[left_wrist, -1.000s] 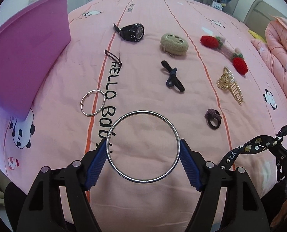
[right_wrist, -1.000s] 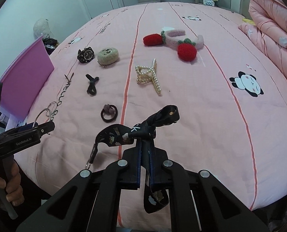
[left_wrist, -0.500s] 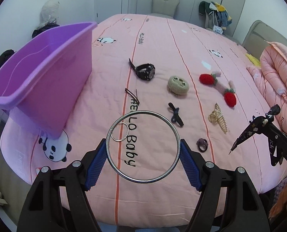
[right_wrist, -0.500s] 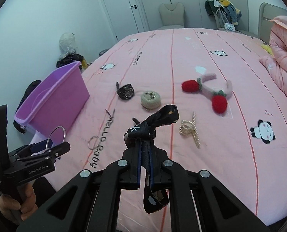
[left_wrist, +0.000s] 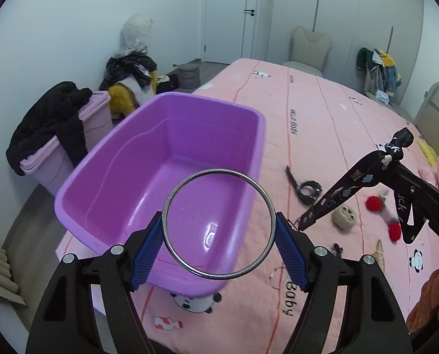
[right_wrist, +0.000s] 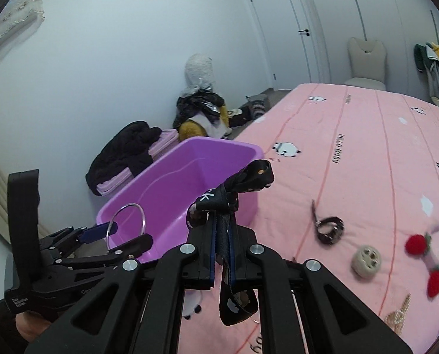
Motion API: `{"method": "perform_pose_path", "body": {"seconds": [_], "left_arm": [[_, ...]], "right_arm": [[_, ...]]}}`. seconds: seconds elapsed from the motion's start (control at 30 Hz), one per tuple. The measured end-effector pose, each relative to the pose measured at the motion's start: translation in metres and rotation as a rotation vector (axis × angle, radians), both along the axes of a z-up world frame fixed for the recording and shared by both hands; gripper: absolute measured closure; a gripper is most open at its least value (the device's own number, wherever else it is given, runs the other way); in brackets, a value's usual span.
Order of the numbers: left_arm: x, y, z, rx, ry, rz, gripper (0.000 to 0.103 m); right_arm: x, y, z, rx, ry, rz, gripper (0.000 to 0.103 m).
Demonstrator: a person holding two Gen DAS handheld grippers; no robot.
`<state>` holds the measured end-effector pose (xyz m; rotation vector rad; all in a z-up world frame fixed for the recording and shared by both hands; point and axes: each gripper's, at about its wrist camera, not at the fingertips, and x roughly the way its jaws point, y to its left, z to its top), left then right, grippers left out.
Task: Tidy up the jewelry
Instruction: 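Carry the silver ring and black lanyard over the purple tub with both tools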
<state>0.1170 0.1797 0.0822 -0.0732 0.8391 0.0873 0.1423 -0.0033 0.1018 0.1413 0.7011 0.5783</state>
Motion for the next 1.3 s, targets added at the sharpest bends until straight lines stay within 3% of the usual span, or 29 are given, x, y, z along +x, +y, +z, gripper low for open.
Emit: {"method": "perform_pose_path", "body": {"seconds": [0.17,0.43,0.77,1.07,1.3], "left_arm": [[0.028,0.052,-0.001,0.024,0.029,0.089,0.032],[0.062,0.107,-0.040,-0.010,0.152,0.190,0.032],[0.086,0.118,-0.073,-0.043,0.242,0.200,0.032],[0.094,0.121,-0.087,-0.057,0.288,0.210,0.032],[0.098,0.125,-0.091,-0.053,0.309,0.215,0.032]], "right_arm": [[0.046,0.067,0.007,0.000,0.027,0.095,0.096],[0.111,0.136,-0.033,-0.048,0.184,0.168,0.096],[0.151,0.173,-0.055,-0.054,0.278,0.210,0.096],[0.160,0.190,-0.094,-0.185,0.362,0.189,0.096],[0.164,0.197,-0.105,-0.256,0.376,0.192,0.096]]}}
